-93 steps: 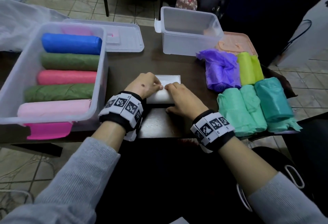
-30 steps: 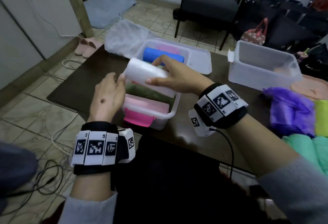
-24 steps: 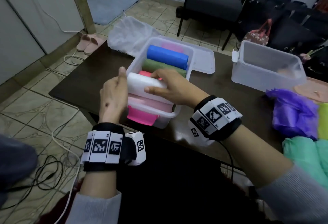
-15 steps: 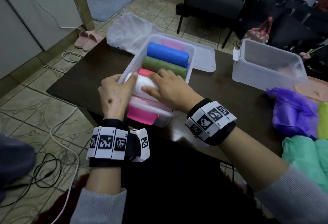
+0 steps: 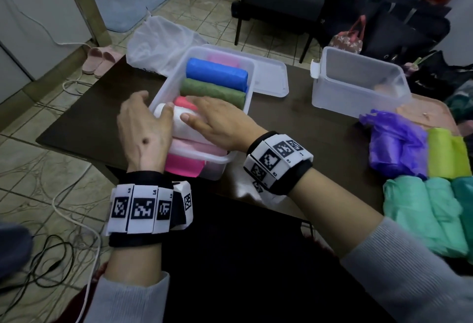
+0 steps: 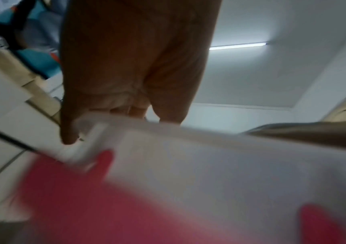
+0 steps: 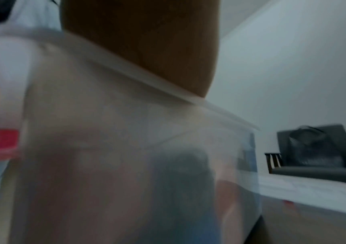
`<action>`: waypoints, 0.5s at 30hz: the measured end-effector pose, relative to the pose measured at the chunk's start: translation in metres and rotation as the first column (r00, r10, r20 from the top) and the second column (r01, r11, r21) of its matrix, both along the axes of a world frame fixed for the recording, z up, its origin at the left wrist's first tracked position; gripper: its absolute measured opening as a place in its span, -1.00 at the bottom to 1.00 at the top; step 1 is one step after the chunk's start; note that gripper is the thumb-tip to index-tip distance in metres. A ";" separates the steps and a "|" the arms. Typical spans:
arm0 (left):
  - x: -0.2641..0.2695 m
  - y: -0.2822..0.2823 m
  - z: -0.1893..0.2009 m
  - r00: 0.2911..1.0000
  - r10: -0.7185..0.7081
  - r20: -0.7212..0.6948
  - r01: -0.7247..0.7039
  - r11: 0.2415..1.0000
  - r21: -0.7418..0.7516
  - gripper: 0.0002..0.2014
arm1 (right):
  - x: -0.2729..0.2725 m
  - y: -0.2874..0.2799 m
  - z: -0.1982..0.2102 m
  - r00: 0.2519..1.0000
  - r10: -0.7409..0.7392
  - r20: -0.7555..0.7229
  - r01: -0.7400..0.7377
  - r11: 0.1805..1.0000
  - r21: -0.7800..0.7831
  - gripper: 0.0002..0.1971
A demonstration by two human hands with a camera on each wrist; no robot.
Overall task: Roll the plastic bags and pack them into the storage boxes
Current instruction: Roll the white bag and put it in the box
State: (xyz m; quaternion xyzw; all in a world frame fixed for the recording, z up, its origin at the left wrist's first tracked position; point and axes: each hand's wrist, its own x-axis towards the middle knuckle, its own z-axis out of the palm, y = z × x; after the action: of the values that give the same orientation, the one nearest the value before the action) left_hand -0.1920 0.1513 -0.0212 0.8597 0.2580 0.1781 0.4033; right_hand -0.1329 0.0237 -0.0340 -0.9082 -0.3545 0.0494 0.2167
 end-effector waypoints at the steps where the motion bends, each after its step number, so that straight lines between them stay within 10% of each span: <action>1: 0.000 -0.006 0.005 0.997 -0.026 0.078 0.022 0.998 0.054 -0.53 | -0.001 -0.002 0.000 1.000 -0.016 -0.002 0.016 0.988 0.157 -0.52; 6: -0.003 -0.070 0.029 0.873 -0.289 0.394 0.227 0.954 0.197 -0.71 | -0.008 -0.051 0.005 0.924 -0.382 -0.030 0.330 0.754 0.568 -0.71; 12: 0.000 -0.154 0.002 0.741 -0.601 0.298 0.576 0.798 0.177 -0.67 | -0.014 -0.193 0.003 0.526 -0.850 0.031 0.796 0.504 0.336 -0.68; 15: 0.000 -0.188 -0.031 0.688 -0.719 0.099 0.702 0.694 0.161 -0.60 | -0.034 -0.261 0.004 0.227 -0.971 0.076 0.967 0.234 0.097 -0.55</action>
State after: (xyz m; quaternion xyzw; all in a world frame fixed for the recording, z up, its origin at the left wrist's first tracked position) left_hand -0.1921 -0.0371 -0.0526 0.8969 -0.1373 0.0878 0.4111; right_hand -0.1671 -0.2376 -0.0303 -0.9304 0.2707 -0.1552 0.1923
